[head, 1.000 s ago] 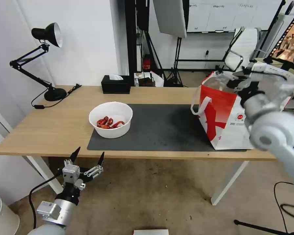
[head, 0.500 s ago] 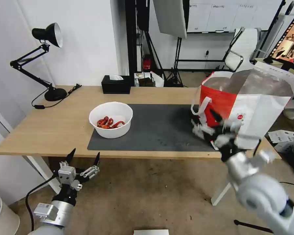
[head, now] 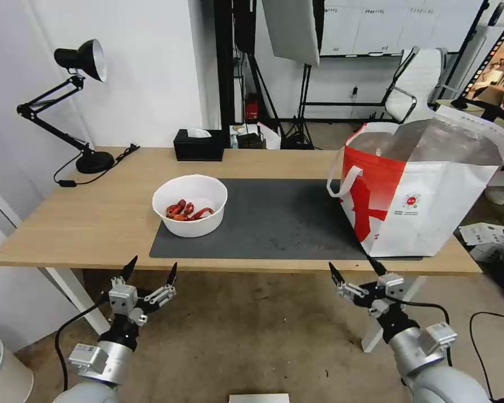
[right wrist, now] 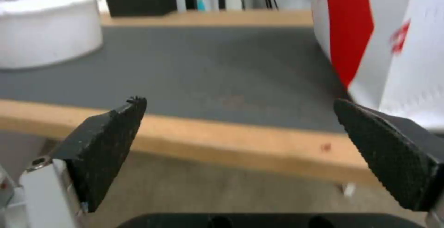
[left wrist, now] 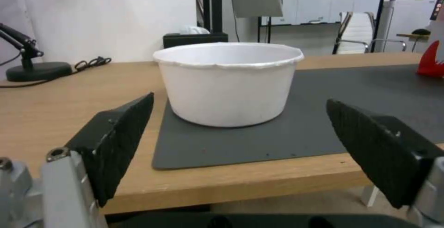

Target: Pick up the trash from the table and place it into the takeout bag.

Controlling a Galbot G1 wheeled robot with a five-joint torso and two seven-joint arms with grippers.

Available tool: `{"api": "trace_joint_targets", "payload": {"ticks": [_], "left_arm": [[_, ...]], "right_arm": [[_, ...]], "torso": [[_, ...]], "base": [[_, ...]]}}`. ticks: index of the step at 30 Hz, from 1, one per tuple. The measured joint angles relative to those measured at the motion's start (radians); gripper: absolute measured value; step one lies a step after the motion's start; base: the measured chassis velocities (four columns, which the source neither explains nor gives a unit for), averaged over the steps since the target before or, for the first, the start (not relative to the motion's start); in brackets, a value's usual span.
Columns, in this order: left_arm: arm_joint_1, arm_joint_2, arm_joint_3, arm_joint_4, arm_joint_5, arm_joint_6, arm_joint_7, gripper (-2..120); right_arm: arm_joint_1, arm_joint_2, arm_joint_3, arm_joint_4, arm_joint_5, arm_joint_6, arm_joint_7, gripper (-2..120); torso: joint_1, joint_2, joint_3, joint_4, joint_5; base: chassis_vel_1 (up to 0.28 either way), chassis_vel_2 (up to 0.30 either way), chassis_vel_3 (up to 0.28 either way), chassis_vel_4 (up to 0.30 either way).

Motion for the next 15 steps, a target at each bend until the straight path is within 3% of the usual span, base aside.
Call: {"api": "trace_joint_targets", "payload": {"ticks": [15], "left_arm": [[0.014, -0.004, -0.009, -0.011, 0.000, 0.000, 0.001, 100]], "right_arm": [[0.005, 0.012, -0.034, 0.007, 0.010, -0.029, 0.022, 100]], "torso": [[0.000, 0.000, 0.000, 0.0000, -0.0001]], "base": [[0.000, 0.000, 0.000, 0.000]]}}
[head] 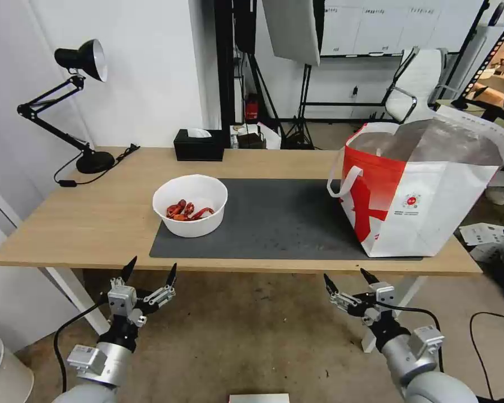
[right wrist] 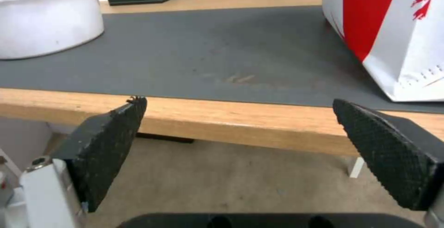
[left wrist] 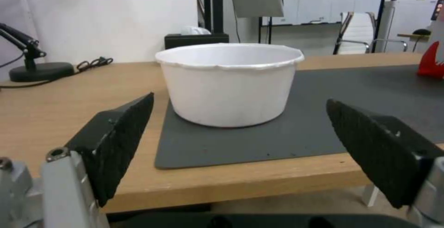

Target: Pick up the trash from the table and place it into the takeout bag.

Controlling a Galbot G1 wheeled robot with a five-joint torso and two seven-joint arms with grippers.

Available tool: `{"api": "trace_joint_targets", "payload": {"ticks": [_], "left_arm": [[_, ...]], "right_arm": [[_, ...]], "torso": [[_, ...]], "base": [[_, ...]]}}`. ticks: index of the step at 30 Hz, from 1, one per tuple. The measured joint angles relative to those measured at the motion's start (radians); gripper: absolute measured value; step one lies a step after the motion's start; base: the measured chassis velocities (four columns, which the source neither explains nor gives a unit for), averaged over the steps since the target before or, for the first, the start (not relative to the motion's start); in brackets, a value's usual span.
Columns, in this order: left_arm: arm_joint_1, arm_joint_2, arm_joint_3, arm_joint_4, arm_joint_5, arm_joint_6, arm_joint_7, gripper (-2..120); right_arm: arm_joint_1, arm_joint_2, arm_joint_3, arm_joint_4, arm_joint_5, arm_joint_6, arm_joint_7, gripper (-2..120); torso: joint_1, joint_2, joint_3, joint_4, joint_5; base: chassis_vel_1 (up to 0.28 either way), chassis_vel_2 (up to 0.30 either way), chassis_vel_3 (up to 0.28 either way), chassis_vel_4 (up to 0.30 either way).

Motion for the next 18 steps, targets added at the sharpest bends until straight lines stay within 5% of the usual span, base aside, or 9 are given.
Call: {"api": "trace_joint_targets", "payload": {"ticks": [18], "left_arm": [[0.016, -0.010, -0.010, -0.020, 0.006, -0.001, 0.000, 100]], "right_arm": [[-0.008, 0.008, 0.011, 0.005, -0.002, 0.003, -0.019, 100]], "torso": [[0.000, 0.000, 0.000, 0.0000, 0.0001]], "base": [[0.000, 0.000, 0.000, 0.000]]}}
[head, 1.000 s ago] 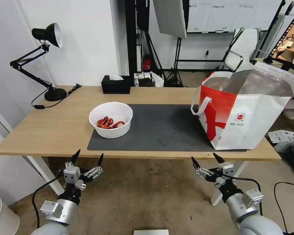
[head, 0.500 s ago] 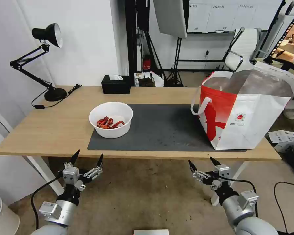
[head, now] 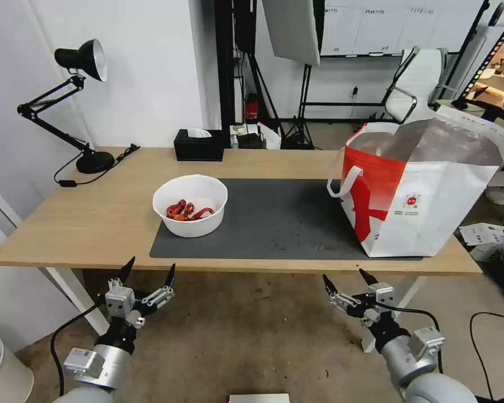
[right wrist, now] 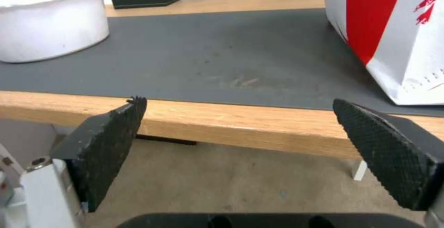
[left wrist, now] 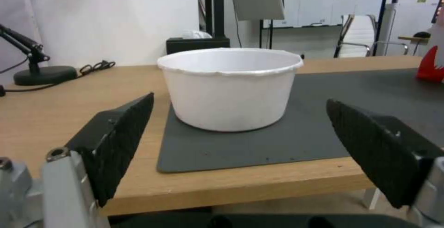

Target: Pick up the trash from the table and place it into the takeout bag.

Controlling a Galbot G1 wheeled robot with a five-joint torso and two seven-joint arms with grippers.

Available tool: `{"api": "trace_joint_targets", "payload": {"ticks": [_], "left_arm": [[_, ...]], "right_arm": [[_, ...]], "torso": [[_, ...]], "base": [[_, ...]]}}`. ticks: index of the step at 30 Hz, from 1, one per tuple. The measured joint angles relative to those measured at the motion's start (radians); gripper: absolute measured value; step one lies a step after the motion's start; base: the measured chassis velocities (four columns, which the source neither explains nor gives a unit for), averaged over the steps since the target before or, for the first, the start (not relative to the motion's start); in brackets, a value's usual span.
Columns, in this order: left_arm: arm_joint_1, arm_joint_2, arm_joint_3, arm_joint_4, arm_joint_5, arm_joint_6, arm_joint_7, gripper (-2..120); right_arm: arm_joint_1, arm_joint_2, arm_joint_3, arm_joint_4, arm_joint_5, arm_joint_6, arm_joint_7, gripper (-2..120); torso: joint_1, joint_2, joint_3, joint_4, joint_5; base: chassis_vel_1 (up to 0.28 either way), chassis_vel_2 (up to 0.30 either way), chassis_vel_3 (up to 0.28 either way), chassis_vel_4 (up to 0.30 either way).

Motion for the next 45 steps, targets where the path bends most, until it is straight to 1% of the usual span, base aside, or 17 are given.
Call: {"api": "trace_joint_targets", "payload": {"ticks": [18, 21, 22, 26, 27, 30, 31, 33, 34, 35, 37, 38, 39, 40, 42, 43, 45], "left_arm": [[-0.016, 0.016, -0.004, -0.006, -0.015, 0.011, 0.000, 100], [-0.064, 0.060, -0.008, -0.025, -0.076, 0.074, -0.052, 100], [-0.064, 0.060, -0.008, -0.025, -0.076, 0.074, -0.052, 100], [-0.167, 0.177, -0.009, -0.069, -0.234, 0.198, -0.175, 100], [-0.167, 0.177, -0.009, -0.069, -0.234, 0.198, -0.175, 100], [-0.242, 0.269, -0.008, -0.062, -0.353, 0.254, -0.224, 100], [-0.242, 0.269, -0.008, -0.062, -0.353, 0.254, -0.224, 100], [-0.379, 0.430, 0.011, 0.003, -0.568, 0.323, -0.263, 100], [-0.462, 0.506, 0.038, 0.054, -0.688, 0.363, -0.262, 100], [-0.462, 0.506, 0.038, 0.054, -0.688, 0.363, -0.262, 100], [-0.589, 0.592, 0.086, 0.121, -0.834, 0.420, -0.248, 100], [-0.661, 0.632, 0.119, 0.160, -0.912, 0.474, -0.220, 100], [-0.661, 0.632, 0.119, 0.160, -0.912, 0.474, -0.220, 100], [-0.720, 0.655, 0.153, 0.193, -0.968, 0.523, -0.200, 100], [-0.878, 0.691, 0.281, 0.277, -1.075, 0.627, -0.180, 100], [-0.878, 0.691, 0.281, 0.277, -1.075, 0.627, -0.180, 100], [-1.018, 0.697, 0.405, 0.362, -1.134, 0.700, -0.171, 100]], "right_arm": [[0.001, 0.000, 0.000, 0.001, 0.000, 0.001, 0.000, 100], [0.001, 0.000, 0.000, 0.001, 0.000, 0.001, 0.000, 100], [0.001, 0.000, 0.000, 0.001, 0.000, 0.001, 0.000, 100], [0.001, 0.000, 0.000, 0.001, 0.000, 0.001, 0.000, 100], [0.001, 0.000, 0.000, 0.001, 0.000, 0.001, 0.000, 100], [0.001, 0.000, 0.000, 0.002, 0.000, 0.001, 0.000, 100], [0.001, 0.000, 0.000, 0.002, 0.000, 0.001, 0.000, 100], [0.001, 0.000, 0.000, 0.002, 0.000, 0.001, 0.000, 100], [0.001, 0.000, 0.000, 0.002, 0.000, 0.001, 0.000, 100], [0.001, 0.000, 0.000, 0.002, 0.000, 0.001, 0.000, 100], [0.001, 0.000, 0.000, 0.002, 0.000, 0.001, 0.000, 100], [0.001, 0.000, 0.000, 0.001, 0.000, 0.001, 0.000, 100], [0.001, 0.000, 0.000, 0.001, 0.000, 0.001, 0.000, 100], [0.001, 0.000, 0.000, 0.001, 0.000, 0.001, 0.000, 100], [0.001, 0.000, 0.000, 0.001, 0.000, 0.001, 0.000, 100], [0.001, 0.000, 0.000, 0.001, 0.000, 0.001, 0.000, 100], [0.001, 0.000, 0.000, 0.001, 0.000, 0.001, 0.000, 100]], "torso": [[0.000, 0.000, 0.000, 0.0001, 0.0000], [0.000, 0.000, 0.000, 0.0001, -0.0002], [0.000, 0.000, 0.000, 0.0001, -0.0002], [0.000, 0.000, 0.000, -0.0001, -0.0001], [0.000, 0.000, 0.000, -0.0001, -0.0001], [0.000, 0.000, 0.000, 0.0000, -0.0003], [0.000, 0.000, 0.000, 0.0000, -0.0003], [0.000, 0.000, 0.000, -0.0001, -0.0002], [0.000, 0.000, 0.000, 0.0001, -0.0004], [0.000, 0.000, 0.000, 0.0001, -0.0004], [0.000, 0.000, 0.000, -0.0003, 0.0000], [0.000, 0.000, 0.000, -0.0002, 0.0001], [0.000, 0.000, 0.000, -0.0002, 0.0001], [0.000, 0.000, 0.000, -0.0001, 0.0000], [0.000, 0.000, 0.000, 0.0000, 0.0001], [0.000, 0.000, 0.000, 0.0000, 0.0001], [0.000, 0.000, 0.000, 0.0000, -0.0006]], "base": [[0.000, 0.000, 0.000, 0.000], [0.000, 0.000, 0.000, 0.000], [0.000, 0.000, 0.000, 0.000], [0.000, 0.000, 0.000, 0.000], [0.000, 0.000, 0.000, 0.000], [0.000, 0.000, 0.000, 0.000], [0.000, 0.000, 0.000, 0.000], [0.000, 0.000, 0.000, 0.000], [0.000, 0.000, 0.000, 0.000], [0.000, 0.000, 0.000, 0.000], [0.000, 0.000, 0.000, 0.000], [0.000, 0.000, 0.000, 0.000], [0.000, 0.000, 0.000, 0.000], [0.000, 0.000, 0.000, 0.000], [0.000, 0.000, 0.000, 0.000], [0.000, 0.000, 0.000, 0.000], [0.000, 0.000, 0.000, 0.000]]}}
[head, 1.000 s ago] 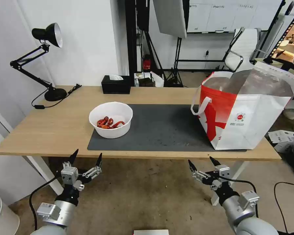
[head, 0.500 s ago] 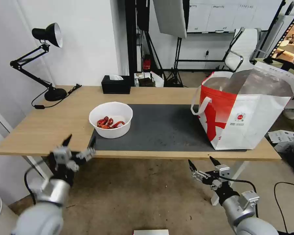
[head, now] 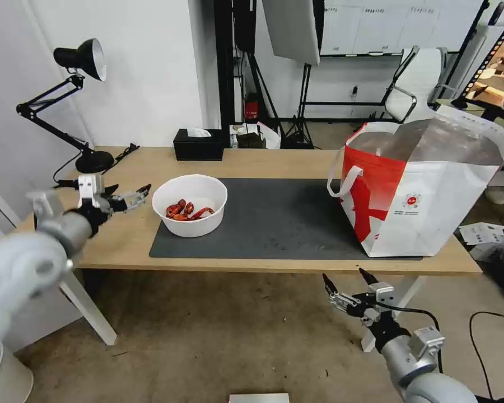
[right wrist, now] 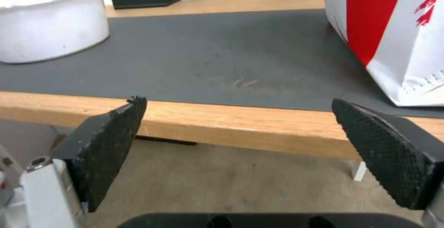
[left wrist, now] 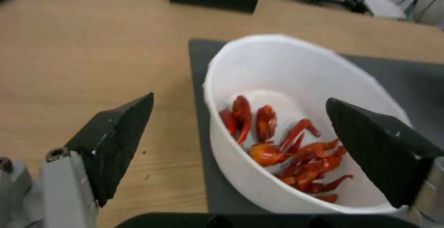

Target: Pick up the trash from the table and place it into the takeout bag.

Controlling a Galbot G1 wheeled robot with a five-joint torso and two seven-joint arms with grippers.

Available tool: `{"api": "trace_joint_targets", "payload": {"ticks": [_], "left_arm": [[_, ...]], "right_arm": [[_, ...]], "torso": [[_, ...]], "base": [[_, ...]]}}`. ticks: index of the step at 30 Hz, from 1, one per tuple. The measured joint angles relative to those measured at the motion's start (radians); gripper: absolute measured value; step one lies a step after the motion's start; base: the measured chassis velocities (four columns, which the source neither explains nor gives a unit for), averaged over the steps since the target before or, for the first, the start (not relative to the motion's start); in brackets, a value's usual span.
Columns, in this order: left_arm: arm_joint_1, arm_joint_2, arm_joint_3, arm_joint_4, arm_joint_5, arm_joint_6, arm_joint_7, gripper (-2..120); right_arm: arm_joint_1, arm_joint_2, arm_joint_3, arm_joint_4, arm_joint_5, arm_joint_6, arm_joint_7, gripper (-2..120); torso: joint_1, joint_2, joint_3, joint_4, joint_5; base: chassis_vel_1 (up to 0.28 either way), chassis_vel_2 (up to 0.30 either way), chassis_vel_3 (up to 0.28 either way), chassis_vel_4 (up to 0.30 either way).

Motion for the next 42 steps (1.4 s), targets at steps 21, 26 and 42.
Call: {"api": "trace_joint_targets", "payload": {"ticks": [21, 26, 42], "left_arm": [[-0.423, -0.202, 0.358, 0.327, -0.135, 0.249, -0.182, 93], [-0.422, -0.212, 0.356, 0.331, -0.169, 0.248, -0.223, 72], [-0.426, -0.216, 0.362, 0.317, -0.233, 0.243, -0.267, 14]], "right_arm": [[0.000, 0.000, 0.000, 0.000, 0.000, 0.000, 0.000, 100], [0.000, 0.000, 0.000, 0.000, 0.000, 0.000, 0.000, 100], [0.000, 0.000, 0.000, 0.000, 0.000, 0.000, 0.000, 100]], "torso": [[0.000, 0.000, 0.000, 0.0001, 0.0006], [0.000, 0.000, 0.000, 0.0000, 0.0006], [0.000, 0.000, 0.000, -0.0001, 0.0006]], "base": [[0.000, 0.000, 0.000, 0.000], [0.000, 0.000, 0.000, 0.000], [0.000, 0.000, 0.000, 0.000]]}}
